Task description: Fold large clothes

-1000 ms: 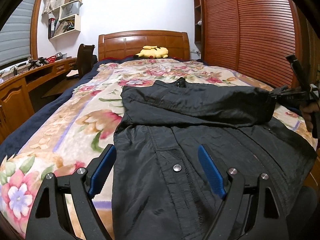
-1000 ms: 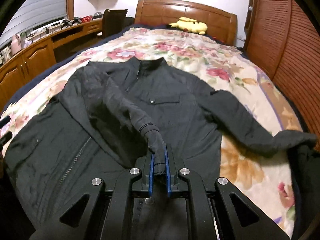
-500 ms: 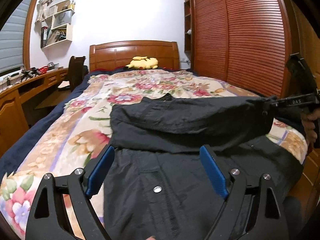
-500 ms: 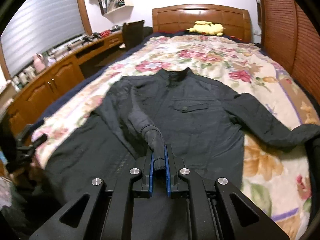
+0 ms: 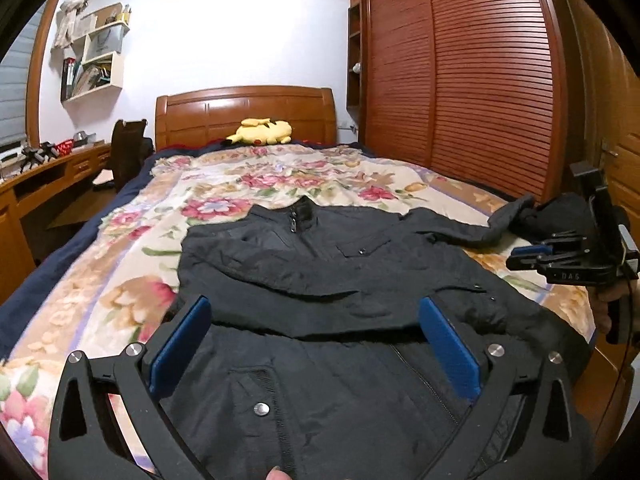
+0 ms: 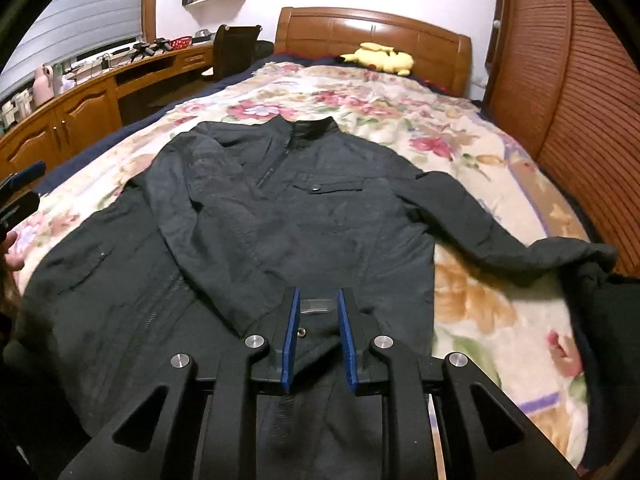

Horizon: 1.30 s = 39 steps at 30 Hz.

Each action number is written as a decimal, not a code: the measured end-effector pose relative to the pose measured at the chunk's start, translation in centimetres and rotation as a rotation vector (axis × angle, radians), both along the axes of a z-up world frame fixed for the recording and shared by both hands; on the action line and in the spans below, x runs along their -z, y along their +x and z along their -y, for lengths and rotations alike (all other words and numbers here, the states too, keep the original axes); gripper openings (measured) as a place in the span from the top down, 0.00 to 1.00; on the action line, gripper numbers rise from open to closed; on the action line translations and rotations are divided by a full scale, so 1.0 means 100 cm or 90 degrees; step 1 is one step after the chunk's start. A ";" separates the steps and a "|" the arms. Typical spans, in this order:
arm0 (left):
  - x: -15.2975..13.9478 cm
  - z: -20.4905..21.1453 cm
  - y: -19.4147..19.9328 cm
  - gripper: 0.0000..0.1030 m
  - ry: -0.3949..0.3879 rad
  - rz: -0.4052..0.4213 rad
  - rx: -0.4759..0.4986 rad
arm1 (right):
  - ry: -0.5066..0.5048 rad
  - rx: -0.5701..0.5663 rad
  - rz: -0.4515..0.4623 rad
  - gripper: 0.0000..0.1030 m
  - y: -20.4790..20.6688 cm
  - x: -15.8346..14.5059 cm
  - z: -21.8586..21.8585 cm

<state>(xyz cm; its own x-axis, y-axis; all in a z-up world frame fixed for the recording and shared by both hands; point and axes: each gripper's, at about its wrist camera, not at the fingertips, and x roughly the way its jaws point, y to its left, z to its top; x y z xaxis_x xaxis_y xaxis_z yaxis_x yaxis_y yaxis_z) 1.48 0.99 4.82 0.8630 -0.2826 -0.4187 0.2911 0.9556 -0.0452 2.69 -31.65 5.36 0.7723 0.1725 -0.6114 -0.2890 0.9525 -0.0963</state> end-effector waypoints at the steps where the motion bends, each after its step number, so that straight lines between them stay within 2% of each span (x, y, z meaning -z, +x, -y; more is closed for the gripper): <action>1: 0.002 0.002 0.001 0.00 -0.003 -0.004 0.002 | 0.005 -0.009 0.012 0.78 0.001 0.002 0.002; 3: 0.008 0.005 0.005 0.00 -0.004 -0.009 0.005 | 0.007 -0.026 0.027 0.78 0.003 0.006 -0.001; 6: 0.015 0.010 0.011 0.00 0.005 -0.015 0.009 | 0.005 -0.054 0.013 0.78 0.011 0.023 -0.009; 11: 0.022 0.019 0.022 0.00 0.002 -0.029 0.017 | 0.001 -0.056 -0.032 0.78 0.035 0.051 -0.013; 16: 0.026 0.031 0.031 0.00 0.008 -0.035 0.020 | -0.003 -0.060 -0.110 0.78 0.070 0.089 -0.011; 20: 0.026 0.042 0.037 0.00 0.010 -0.037 0.026 | -0.003 -0.073 -0.117 0.76 0.084 0.094 -0.018; 25: 0.027 0.054 0.044 0.00 0.005 -0.039 0.030 | -0.008 -0.063 -0.116 0.69 0.093 0.096 -0.021; 32: 0.028 0.069 0.050 0.00 0.013 -0.039 0.038 | 0.011 -0.053 -0.124 0.61 0.081 0.081 -0.016; 34: 0.029 0.072 0.051 0.00 0.012 -0.042 0.044 | 0.018 -0.040 -0.113 0.54 0.071 0.071 -0.012; 35: 0.029 0.073 0.051 0.00 0.012 -0.042 0.047 | 0.026 -0.034 -0.106 0.45 0.064 0.063 -0.009; 36: 0.030 0.075 0.050 0.00 0.014 -0.042 0.050 | 0.026 -0.026 -0.100 0.25 0.063 0.058 -0.005; 37: 0.030 0.076 0.050 0.00 0.015 -0.042 0.052 | 0.023 -0.017 -0.091 0.13 0.061 0.054 -0.001; 39: 0.030 0.080 0.049 0.00 0.017 -0.042 0.058 | 0.018 0.000 -0.076 0.12 0.058 0.047 0.009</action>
<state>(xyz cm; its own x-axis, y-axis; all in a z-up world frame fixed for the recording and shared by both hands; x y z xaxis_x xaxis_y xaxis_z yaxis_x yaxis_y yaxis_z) 6.33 -6.96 1.78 0.8046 -0.3470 -0.4819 0.3745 0.9263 -0.0418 8.48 -32.54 0.68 0.6943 0.1916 -0.6937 -0.2973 0.9542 -0.0340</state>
